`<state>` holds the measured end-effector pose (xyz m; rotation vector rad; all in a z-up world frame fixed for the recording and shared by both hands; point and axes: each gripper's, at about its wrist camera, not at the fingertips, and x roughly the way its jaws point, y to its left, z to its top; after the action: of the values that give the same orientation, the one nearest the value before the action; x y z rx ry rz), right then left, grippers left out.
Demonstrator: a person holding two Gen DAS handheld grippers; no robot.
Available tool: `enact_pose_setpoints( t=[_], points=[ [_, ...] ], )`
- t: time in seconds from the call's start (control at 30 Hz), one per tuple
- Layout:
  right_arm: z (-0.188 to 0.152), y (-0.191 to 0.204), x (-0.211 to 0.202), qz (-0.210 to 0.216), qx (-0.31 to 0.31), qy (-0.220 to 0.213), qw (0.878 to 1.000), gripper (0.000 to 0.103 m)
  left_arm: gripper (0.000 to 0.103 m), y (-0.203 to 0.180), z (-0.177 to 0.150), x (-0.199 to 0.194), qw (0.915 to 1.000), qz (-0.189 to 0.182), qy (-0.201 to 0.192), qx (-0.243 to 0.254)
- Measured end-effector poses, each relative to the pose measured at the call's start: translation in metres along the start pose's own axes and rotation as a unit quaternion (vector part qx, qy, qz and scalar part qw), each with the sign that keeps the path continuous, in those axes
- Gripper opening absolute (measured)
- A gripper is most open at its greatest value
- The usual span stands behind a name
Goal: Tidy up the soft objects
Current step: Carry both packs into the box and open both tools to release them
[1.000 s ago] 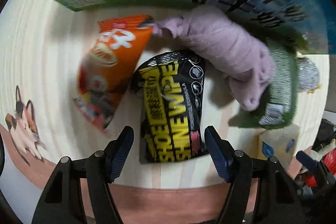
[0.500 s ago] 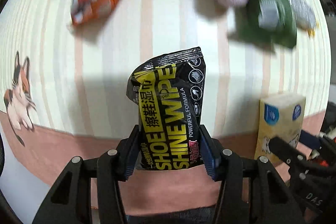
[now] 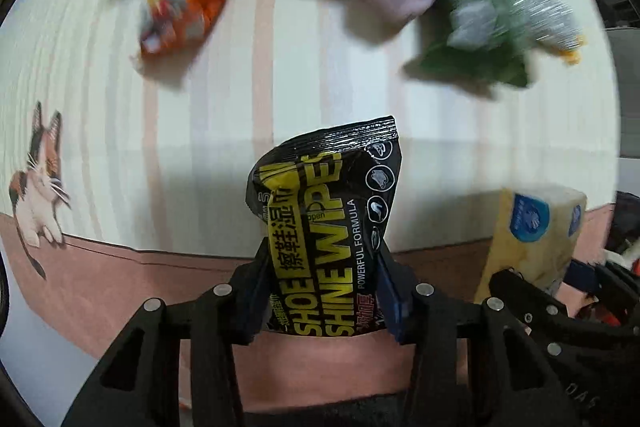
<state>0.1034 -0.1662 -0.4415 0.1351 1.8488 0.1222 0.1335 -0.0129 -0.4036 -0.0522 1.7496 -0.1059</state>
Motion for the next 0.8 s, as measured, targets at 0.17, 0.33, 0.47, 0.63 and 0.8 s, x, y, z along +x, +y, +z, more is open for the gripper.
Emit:
enact_pose_setpoints(
  t=[0.17, 0.33, 0.47, 0.63, 0.8],
  points=[
    [0.003, 0.013, -0.085, 0.051, -0.015, -0.064, 0.997, 0.066, 0.043, -0.019, 0.022, -0.107, 0.9947, -0.047, -0.089, 0.025],
    [0.043, 0.027, -0.191, 0.088, -0.036, -0.142, 0.985, 0.066, 0.043, -0.003, 0.076, -0.207, 0.9851, -0.059, -0.158, 0.034],
    [0.091, 0.034, -0.239, 0.069, -0.039, -0.182, 0.980, 0.066, 0.043, 0.032, 0.148, -0.244, 0.9795, -0.016, -0.200, 0.017],
    [0.151, 0.042, -0.243, 0.040, -0.031, -0.192, 0.980, 0.066, 0.043, 0.050, 0.233, -0.225, 0.9851, 0.013, -0.172, -0.002],
    [0.209, 0.045, -0.217, 0.021, -0.025, -0.154, 0.988, 0.066, 0.043, 0.051, 0.298, -0.196, 0.9915, 0.025, -0.128, -0.002]
  ],
)
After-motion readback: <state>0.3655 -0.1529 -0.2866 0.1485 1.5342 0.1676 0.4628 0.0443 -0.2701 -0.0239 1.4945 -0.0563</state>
